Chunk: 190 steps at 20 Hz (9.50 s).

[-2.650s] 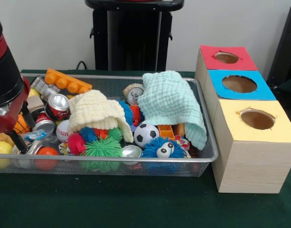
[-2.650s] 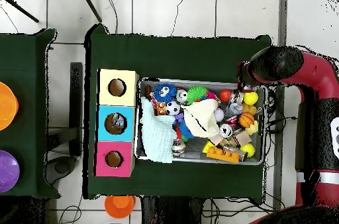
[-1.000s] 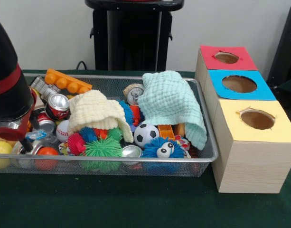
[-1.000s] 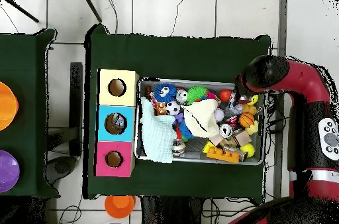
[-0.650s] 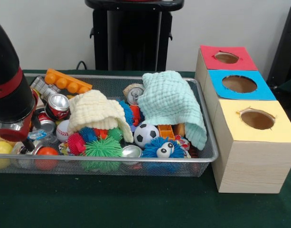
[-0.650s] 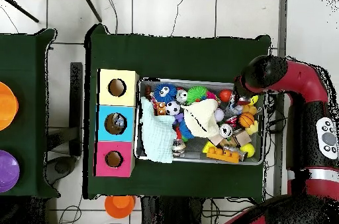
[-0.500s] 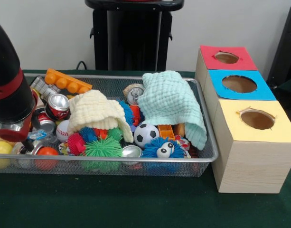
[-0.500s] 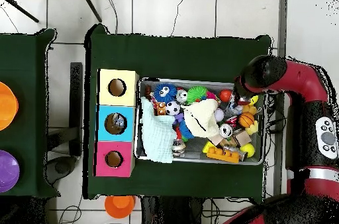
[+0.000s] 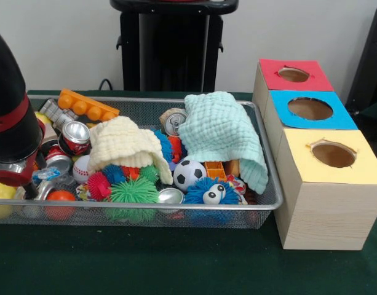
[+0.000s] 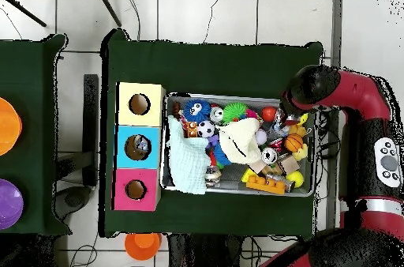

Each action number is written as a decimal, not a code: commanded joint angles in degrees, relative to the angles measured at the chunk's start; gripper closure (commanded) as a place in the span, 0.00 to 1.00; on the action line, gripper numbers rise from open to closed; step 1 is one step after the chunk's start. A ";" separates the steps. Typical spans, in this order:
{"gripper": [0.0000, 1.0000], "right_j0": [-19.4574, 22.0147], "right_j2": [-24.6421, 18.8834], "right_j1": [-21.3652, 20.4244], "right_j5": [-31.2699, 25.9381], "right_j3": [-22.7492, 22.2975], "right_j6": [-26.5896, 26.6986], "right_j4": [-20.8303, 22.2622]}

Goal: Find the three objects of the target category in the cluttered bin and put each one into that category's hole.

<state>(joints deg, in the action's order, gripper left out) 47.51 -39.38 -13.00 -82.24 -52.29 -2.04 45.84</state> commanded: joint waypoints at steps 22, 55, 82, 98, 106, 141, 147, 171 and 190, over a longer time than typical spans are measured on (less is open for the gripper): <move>0.00 -0.28 3.90 -0.18 -9.54 -2.66 15.89 0.94; 1.00 1.22 3.13 -3.97 -11.25 -9.41 12.84 -3.83; 1.00 7.34 -3.70 -17.06 5.19 -25.10 8.36 -7.86; 1.00 7.85 -4.29 -10.84 12.95 -24.16 7.60 -10.13; 1.00 7.59 -4.20 -8.87 15.98 -23.46 6.93 -9.97; 0.00 7.72 -2.92 -5.45 19.75 -20.26 10.16 -6.49; 0.00 7.90 -2.96 -5.65 20.47 -20.44 10.39 -6.50; 0.00 6.43 0.77 -3.85 16.36 -17.95 10.26 -2.01; 0.00 3.98 3.86 -3.51 12.73 -15.82 8.73 1.09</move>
<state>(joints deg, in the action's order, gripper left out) 52.72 -39.69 -19.05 -64.67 -68.96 -2.03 43.09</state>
